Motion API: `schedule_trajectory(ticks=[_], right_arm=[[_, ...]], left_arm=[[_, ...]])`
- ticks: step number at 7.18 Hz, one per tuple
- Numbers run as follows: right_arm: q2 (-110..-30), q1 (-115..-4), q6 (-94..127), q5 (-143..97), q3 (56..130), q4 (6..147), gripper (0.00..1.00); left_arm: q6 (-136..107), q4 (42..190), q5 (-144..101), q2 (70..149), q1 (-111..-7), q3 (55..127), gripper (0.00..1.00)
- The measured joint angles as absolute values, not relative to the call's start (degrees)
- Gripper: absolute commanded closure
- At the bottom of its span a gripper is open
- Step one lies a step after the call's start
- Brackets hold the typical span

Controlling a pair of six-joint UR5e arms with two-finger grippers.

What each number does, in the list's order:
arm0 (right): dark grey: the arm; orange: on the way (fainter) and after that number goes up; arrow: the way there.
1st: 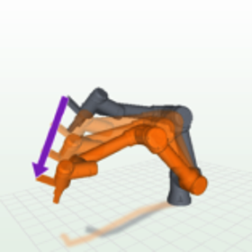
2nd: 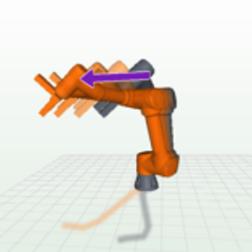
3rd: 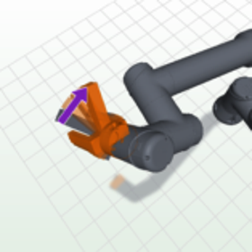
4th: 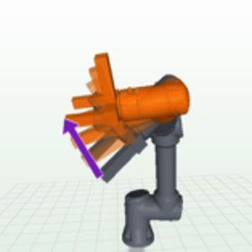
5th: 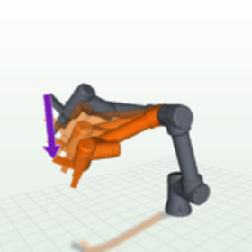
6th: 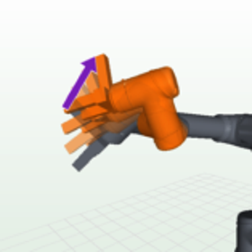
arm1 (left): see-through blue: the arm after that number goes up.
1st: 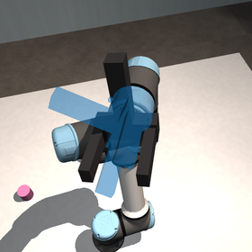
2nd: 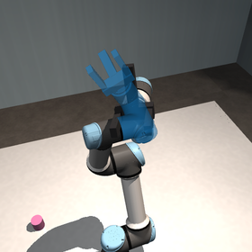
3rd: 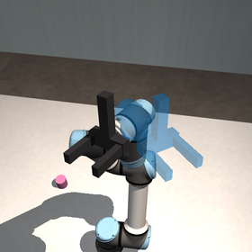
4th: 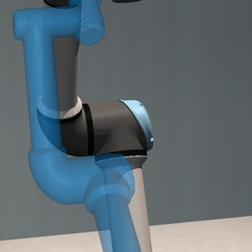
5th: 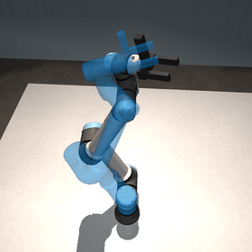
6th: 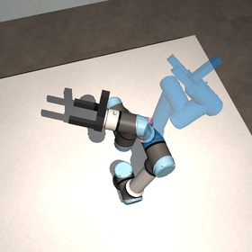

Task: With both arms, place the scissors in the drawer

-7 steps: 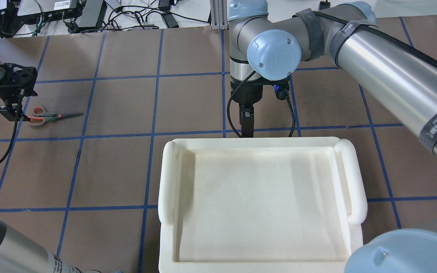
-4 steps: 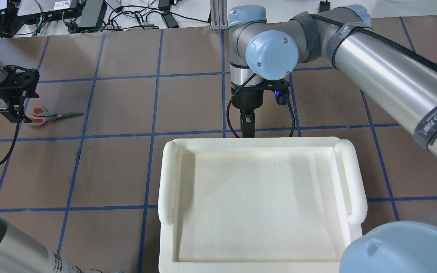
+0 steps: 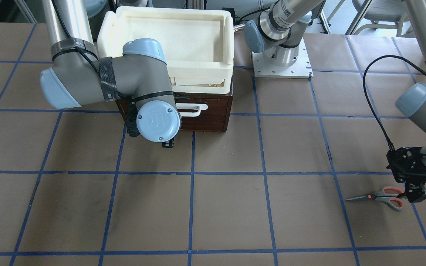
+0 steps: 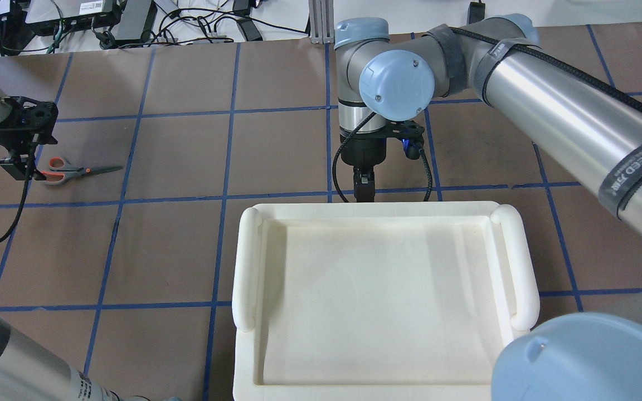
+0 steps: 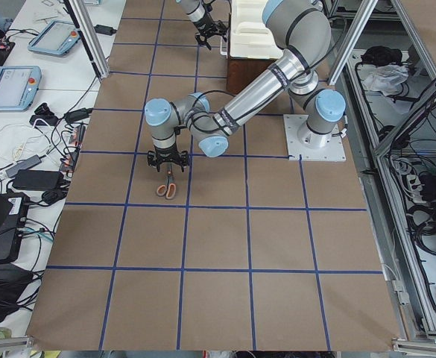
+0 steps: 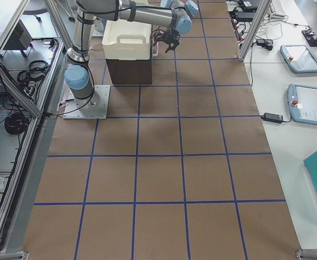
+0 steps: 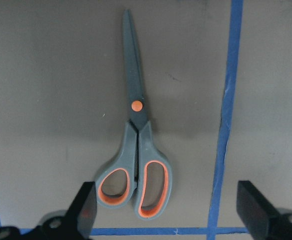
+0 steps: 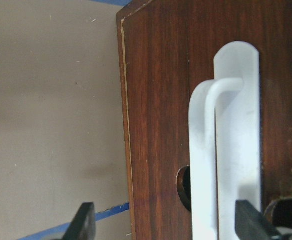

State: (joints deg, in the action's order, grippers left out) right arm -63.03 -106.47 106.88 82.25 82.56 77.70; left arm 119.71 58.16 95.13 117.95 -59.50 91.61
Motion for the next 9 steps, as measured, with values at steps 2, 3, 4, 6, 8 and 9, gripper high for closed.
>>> schedule_trajectory(ticks=[2, 3, 4, 6, 8, 9], right_arm=[[-62.48, -106.51, 106.57, 82.19, 82.6, 77.7, 0.0], [-62.07, -106.54, 106.49, 82.16, 82.61, 77.71, 0.0], [-61.78, -106.58, 106.43, 82.12, 82.62, 77.77, 0.0], [-61.41, -106.63, 106.34, 82.09, 82.67, 77.82, 0.0], [-61.0, -106.68, 106.13, 82.09, 82.79, 77.92, 0.0], [-60.84, -106.69, 106.05, 82.09, 82.84, 77.97, 0.0]], left_arm=[[119.71, 58.18, 95.06, 117.95, -59.45, 91.65, 0.0], [119.71, 58.18, 94.96, 117.98, -59.44, 91.66, 0.0], [119.69, 58.17, 94.84, 118.14, -59.47, 91.7, 0.0], [120.68, 57.48, 94.67, 119.64, -59.5, 91.69, 0.0], [123.44, 56.97, 94.73, 121.27, -59.47, 91.67, 0.0], [124.78, 56.51, 94.7, 121.82, -59.48, 91.68, 0.0]])
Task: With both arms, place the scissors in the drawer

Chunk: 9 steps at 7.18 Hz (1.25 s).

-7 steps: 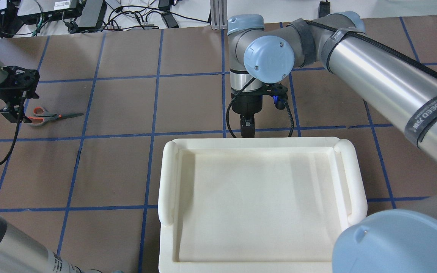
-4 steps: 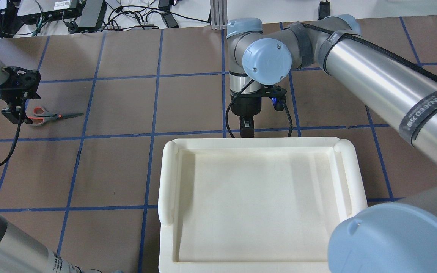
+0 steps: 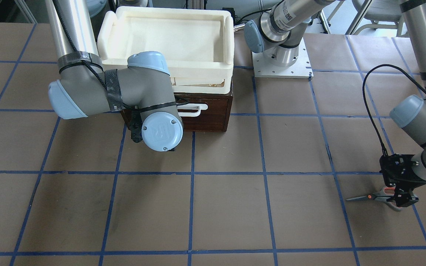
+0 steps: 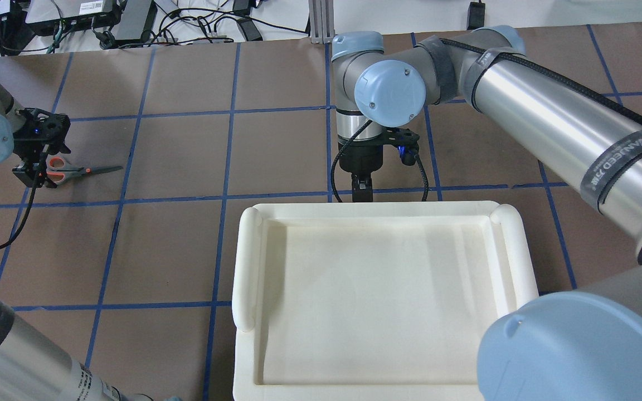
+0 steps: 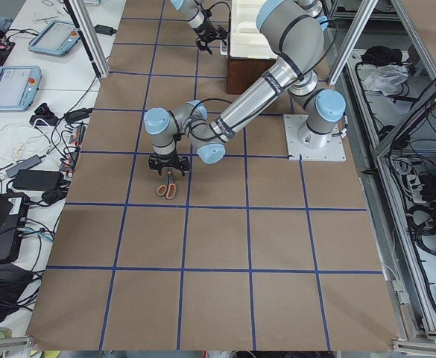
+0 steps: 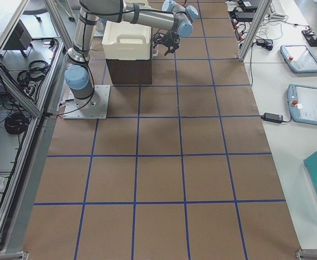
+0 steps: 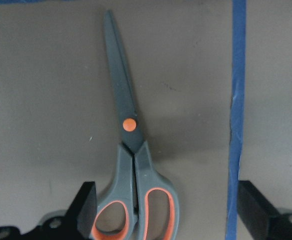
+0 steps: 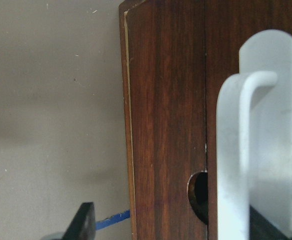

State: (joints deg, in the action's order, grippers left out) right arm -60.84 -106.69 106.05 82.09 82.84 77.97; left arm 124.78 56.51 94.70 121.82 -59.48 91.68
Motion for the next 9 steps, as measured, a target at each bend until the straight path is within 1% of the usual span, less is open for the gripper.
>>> schedule_trajectory(ticks=[4, 9], right_arm=[[-60.0, -106.7, 105.42, 82.17, 82.83, 79.31, 0.0], [-60.54, -106.7, 102.23, 83.12, 82.44, 87.61, 0.0]], left_arm=[[127.98, 52.4, 93.57, 124.19, -59.45, 91.76, 0.0], [127.74, 52.14, 91.55, 124.89, -59.24, 92.04, 0.0]])
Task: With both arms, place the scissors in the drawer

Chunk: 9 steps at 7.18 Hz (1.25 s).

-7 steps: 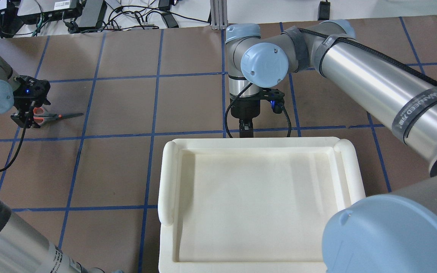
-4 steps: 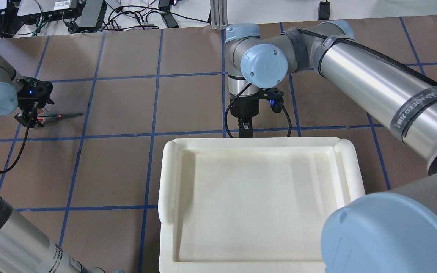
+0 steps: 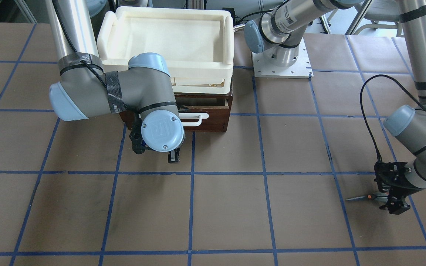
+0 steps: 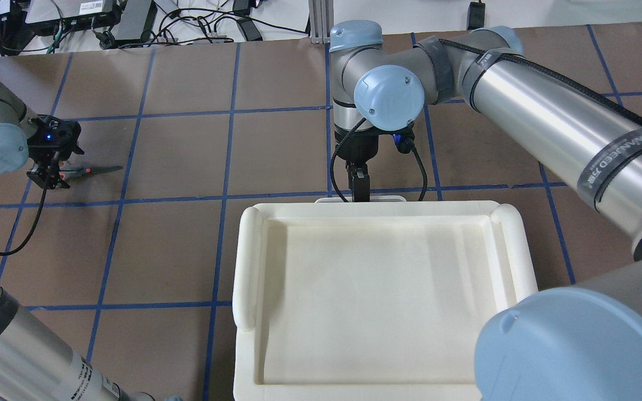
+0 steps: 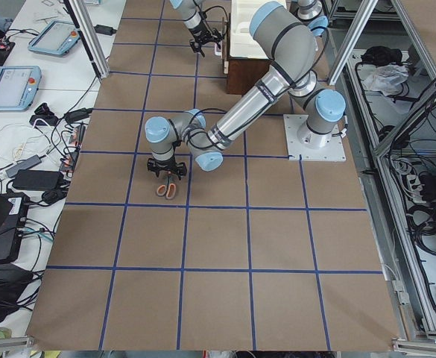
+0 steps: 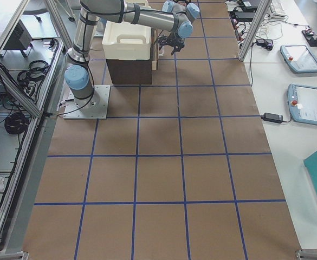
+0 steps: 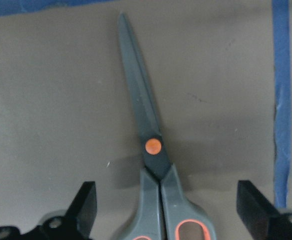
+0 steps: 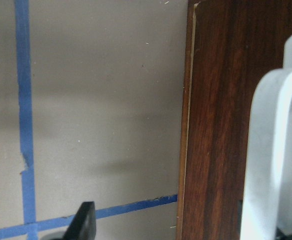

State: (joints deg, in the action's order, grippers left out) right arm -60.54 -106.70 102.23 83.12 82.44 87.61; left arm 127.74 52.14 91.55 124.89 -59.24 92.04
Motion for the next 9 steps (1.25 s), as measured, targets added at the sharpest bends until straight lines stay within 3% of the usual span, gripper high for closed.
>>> schedule_trajectory(ticks=[4, 6, 9], right_arm=[[-60.47, -106.59, 100.21, 83.84, 81.93, 92.7, 0.0], [-60.23, -106.45, 99.09, 84.73, 80.99, 93.44, 0.0], [-59.91, -106.04, 97.03, 84.95, 79.28, 93.76, 0.0]], left_arm=[[127.99, 52.18, 91.62, 125.44, -58.82, 91.99, 0.05], [128.36, 52.2, 91.37, 125.5, -58.74, 92.02, 0.16], [128.55, 52.21, 91.21, 125.51, -58.71, 92.08, 0.4]])
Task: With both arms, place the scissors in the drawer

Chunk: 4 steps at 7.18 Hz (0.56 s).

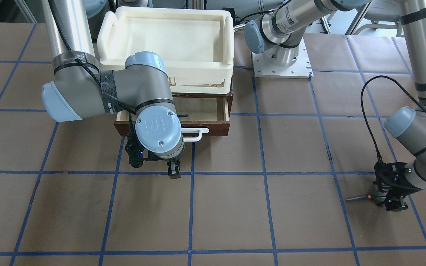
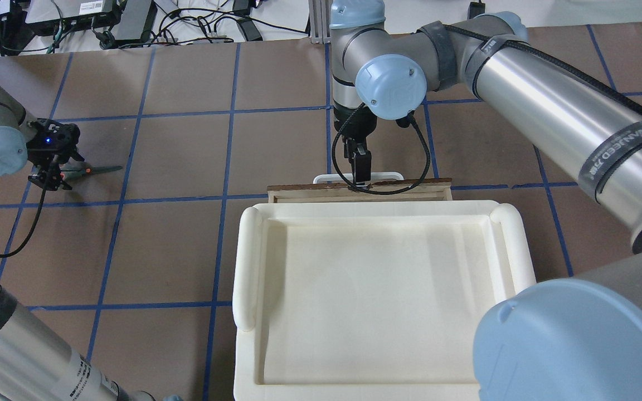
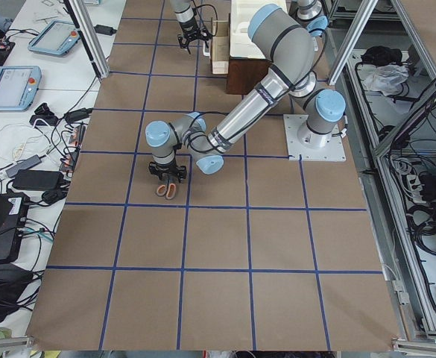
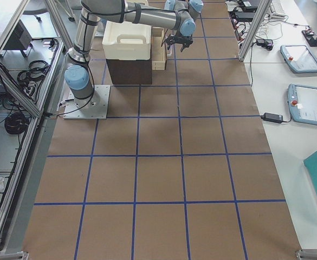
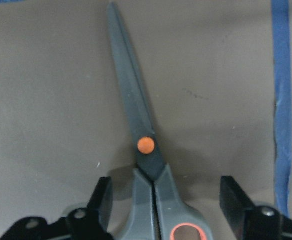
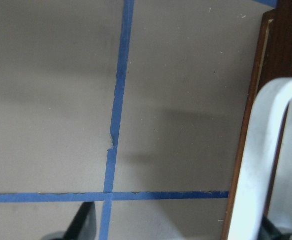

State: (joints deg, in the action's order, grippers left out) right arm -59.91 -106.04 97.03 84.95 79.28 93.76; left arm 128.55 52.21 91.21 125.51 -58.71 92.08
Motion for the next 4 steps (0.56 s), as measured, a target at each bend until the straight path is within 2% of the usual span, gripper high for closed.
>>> schedule_trajectory(ticks=[2, 4], right_arm=[[-59.54, -105.73, 95.62, 84.97, 78.35, 93.92, 0.0], [-59.06, -105.61, 94.65, 85.62, 77.62, 94.06, 0.0]], left_arm=[[128.54, 52.19, 91.13, 125.5, -58.71, 92.1, 0.66], [128.58, 52.13, 91.01, 125.45, -58.69, 92.11, 0.85]])
